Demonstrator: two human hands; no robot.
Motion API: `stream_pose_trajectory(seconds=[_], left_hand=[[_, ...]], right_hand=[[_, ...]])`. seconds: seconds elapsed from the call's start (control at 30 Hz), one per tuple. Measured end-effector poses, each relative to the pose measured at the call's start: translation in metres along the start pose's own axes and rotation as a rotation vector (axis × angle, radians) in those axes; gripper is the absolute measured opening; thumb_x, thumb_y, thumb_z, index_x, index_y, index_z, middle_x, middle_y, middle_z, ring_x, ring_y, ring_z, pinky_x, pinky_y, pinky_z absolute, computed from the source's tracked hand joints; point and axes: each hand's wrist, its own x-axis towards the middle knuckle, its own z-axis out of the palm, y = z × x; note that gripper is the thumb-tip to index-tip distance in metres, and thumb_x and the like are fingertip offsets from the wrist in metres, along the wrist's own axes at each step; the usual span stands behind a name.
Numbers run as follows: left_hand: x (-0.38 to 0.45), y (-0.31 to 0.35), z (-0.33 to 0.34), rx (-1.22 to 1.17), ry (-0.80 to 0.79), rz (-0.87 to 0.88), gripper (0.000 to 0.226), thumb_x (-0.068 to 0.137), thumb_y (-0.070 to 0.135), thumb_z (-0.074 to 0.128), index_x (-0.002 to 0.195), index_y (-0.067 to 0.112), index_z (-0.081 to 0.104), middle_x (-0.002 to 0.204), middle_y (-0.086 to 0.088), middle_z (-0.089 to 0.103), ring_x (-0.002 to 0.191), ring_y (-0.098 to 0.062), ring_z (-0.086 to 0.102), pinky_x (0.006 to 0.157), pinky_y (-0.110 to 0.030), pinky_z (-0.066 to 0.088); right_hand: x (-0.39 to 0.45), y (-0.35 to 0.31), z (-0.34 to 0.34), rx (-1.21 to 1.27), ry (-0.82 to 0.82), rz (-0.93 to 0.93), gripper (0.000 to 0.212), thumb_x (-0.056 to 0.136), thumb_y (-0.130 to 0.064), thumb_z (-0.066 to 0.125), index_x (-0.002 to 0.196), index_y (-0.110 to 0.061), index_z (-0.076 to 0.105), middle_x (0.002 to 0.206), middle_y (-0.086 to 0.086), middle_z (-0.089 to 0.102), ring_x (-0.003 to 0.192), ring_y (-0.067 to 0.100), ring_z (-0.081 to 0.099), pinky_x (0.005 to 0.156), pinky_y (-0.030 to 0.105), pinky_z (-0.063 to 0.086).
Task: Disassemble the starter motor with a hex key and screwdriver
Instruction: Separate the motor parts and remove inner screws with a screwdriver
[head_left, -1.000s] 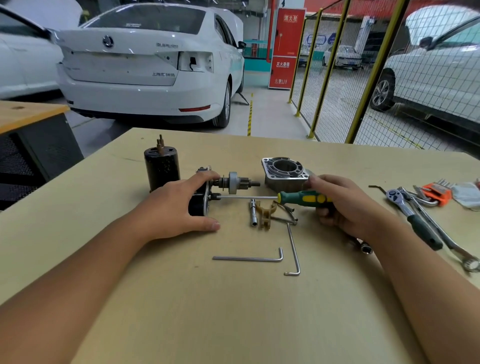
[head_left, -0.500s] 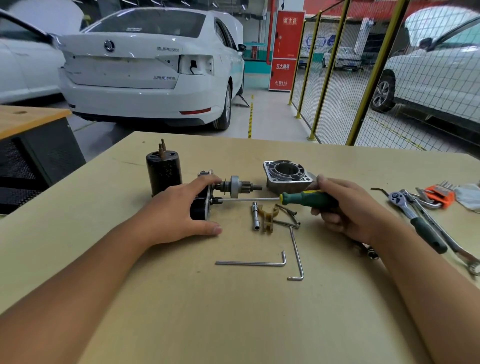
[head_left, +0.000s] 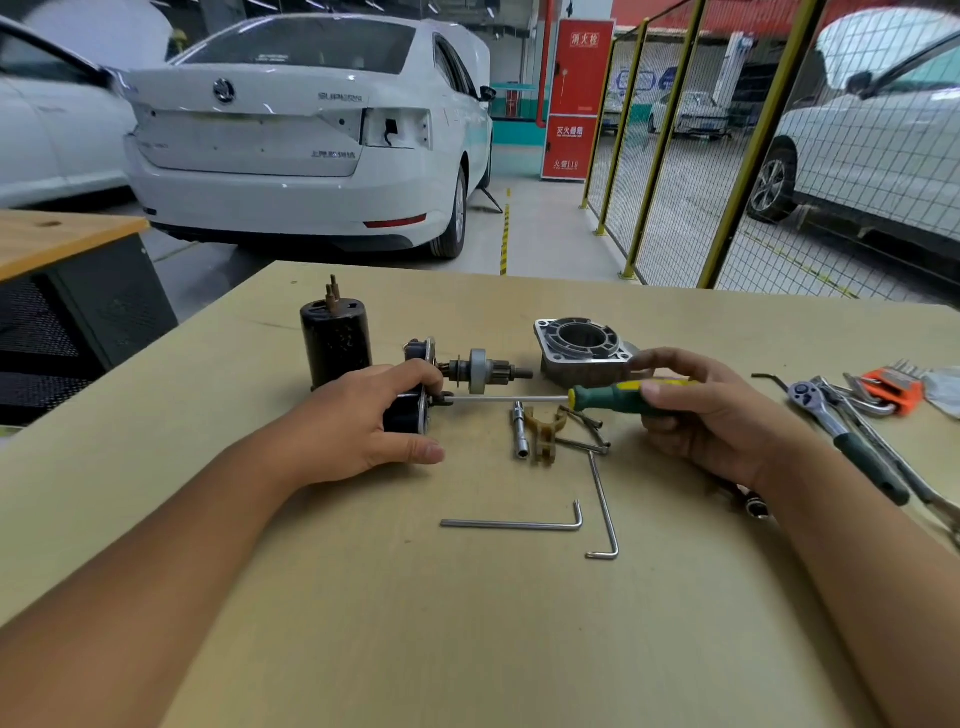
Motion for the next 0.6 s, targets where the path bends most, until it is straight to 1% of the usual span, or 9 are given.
stream_pose_trajectory(seconds=[0.07,0.13,0.2,0.23,0.33,0.43,0.5,0.57,0.6], left_hand=[[0.0005,0.0004,0.0,-0.006,-0.003,0.003,0.053,0.07,0.077,0.075,0.112,0.062,0.047,0.109,0.029,0.055,0.1,0.007,0.052,0.085,-0.034,0.048],[0.0002,0.0017,-0.0003,-0.004,-0.003,-0.001,0.055,0.067,0.083,0.07,0.112,0.062,0.046,0.109,0.027,0.056,0.098,-0.002,0.056,0.089,-0.038,0.051],[-0.0002,0.0025,0.0001,0.002,0.003,-0.004,0.059,0.064,0.086,0.067,0.113,0.061,0.047,0.108,0.026,0.056,0.096,-0.008,0.058,0.09,-0.04,0.052],[0.0,0.003,0.0002,0.005,0.006,-0.004,0.06,0.063,0.087,0.066,0.113,0.061,0.047,0.108,0.027,0.056,0.096,-0.008,0.058,0.09,-0.04,0.053],[0.0003,0.003,0.0003,-0.002,0.008,0.002,0.059,0.062,0.087,0.067,0.111,0.063,0.046,0.107,0.036,0.053,0.094,0.003,0.054,0.082,-0.034,0.049],[0.0006,0.0022,0.0002,-0.016,0.005,0.007,0.057,0.065,0.084,0.072,0.111,0.063,0.046,0.106,0.038,0.053,0.095,0.008,0.052,0.079,-0.032,0.047],[0.0006,0.0015,0.0005,-0.014,0.007,0.003,0.06,0.063,0.086,0.069,0.112,0.06,0.047,0.105,0.031,0.056,0.095,0.002,0.054,0.084,-0.035,0.05],[0.0004,0.001,0.0011,-0.01,0.011,0.006,0.06,0.062,0.086,0.066,0.112,0.059,0.048,0.104,0.033,0.056,0.094,0.002,0.054,0.084,-0.035,0.051],[0.0006,0.0008,0.0015,-0.009,0.015,0.011,0.06,0.061,0.086,0.066,0.112,0.058,0.048,0.105,0.036,0.055,0.093,0.002,0.054,0.084,-0.035,0.051]], right_hand=[[0.0015,0.002,0.0008,0.035,0.006,-0.023,0.046,0.064,-0.007,0.084,0.106,-0.015,0.069,0.099,0.015,0.065,0.063,0.016,0.053,0.054,0.027,0.049],[0.0022,0.0008,0.0066,-0.004,0.04,0.009,0.043,0.069,-0.028,0.085,0.105,-0.013,0.069,0.097,0.018,0.065,0.059,0.015,0.048,0.052,0.026,0.046],[0.0018,-0.0022,0.0094,-0.092,0.111,0.057,0.046,0.081,-0.05,0.073,0.108,-0.013,0.067,0.089,0.024,0.067,0.05,0.014,0.046,0.043,0.024,0.041],[0.0012,-0.0032,0.0079,-0.122,0.122,0.064,0.046,0.084,-0.052,0.068,0.108,-0.013,0.067,0.085,0.024,0.067,0.047,0.014,0.044,0.04,0.023,0.038],[-0.0011,-0.0019,0.0019,-0.045,0.023,0.02,0.034,0.078,-0.024,0.08,0.108,-0.013,0.067,0.091,0.019,0.065,0.054,0.014,0.044,0.043,0.023,0.041],[-0.0008,0.0007,0.0013,0.061,-0.009,-0.012,0.043,0.068,-0.006,0.081,0.108,-0.012,0.067,0.099,0.015,0.061,0.064,0.016,0.047,0.054,0.026,0.047],[0.0006,-0.0005,0.0064,0.01,0.019,0.024,0.044,0.073,-0.023,0.083,0.111,-0.01,0.065,0.099,0.017,0.063,0.063,0.015,0.048,0.054,0.026,0.047],[0.001,-0.003,0.0092,-0.081,0.099,0.07,0.048,0.08,-0.044,0.073,0.113,-0.011,0.065,0.09,0.021,0.066,0.054,0.013,0.048,0.045,0.024,0.043],[0.0009,-0.0037,0.0076,-0.104,0.111,0.074,0.048,0.081,-0.046,0.07,0.113,-0.011,0.064,0.087,0.022,0.066,0.051,0.013,0.045,0.041,0.023,0.04]])
